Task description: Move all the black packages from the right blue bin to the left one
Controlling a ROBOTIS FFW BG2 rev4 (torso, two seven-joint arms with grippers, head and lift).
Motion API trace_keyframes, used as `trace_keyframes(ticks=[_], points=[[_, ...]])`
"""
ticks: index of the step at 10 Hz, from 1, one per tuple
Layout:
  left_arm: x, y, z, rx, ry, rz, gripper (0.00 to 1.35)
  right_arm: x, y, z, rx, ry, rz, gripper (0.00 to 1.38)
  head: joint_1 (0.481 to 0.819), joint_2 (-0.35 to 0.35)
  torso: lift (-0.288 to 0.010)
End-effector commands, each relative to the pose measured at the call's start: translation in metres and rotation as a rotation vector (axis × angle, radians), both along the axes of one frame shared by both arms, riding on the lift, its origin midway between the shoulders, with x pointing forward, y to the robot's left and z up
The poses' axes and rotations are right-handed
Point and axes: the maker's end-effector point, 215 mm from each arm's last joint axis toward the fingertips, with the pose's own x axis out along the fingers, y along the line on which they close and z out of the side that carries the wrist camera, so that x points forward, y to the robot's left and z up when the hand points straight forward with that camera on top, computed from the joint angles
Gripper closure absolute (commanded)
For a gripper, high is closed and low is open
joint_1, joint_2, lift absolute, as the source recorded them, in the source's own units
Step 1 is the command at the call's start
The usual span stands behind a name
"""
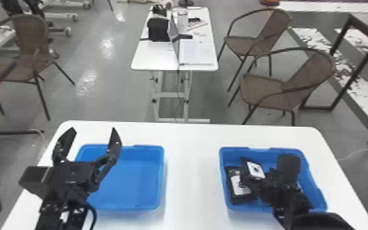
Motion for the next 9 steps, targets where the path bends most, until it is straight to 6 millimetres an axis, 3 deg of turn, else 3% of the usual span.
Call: trace_keyframes(ticks=[1, 6, 7, 8, 9], points=[[-0.001, 0.001, -0.001, -0.002, 0.003, 0.002, 0.1, -0.007, 0.001, -0.012, -0.02, 0.049, -0.016, 0.19, 0.695, -0.019, 0.0], [-0.002, 0.003, -0.005, -0.016, 0.016, 0.005, 0.1, -0.009, -0.008, -0.03, -0.069, 0.118, -0.022, 0.22, 0.695, -0.019, 0.0], [-0.002, 0.002, -0.005, -0.011, 0.014, 0.003, 0.11, -0.014, -0.009, -0.037, -0.047, 0.15, -0.03, 0.43, 0.695, -0.022, 0.0], [-0.003, 0.003, -0.003, -0.009, 0.008, 0.005, 0.11, -0.017, -0.008, -0.039, -0.027, 0.162, -0.036, 0.96, 0.695, -0.024, 0.0], [-0.003, 0.005, -0.003, -0.008, 0.007, 0.008, 0.11, -0.021, -0.006, -0.039, -0.01, 0.161, -0.046, 1.15, 0.695, -0.026, 0.0]])
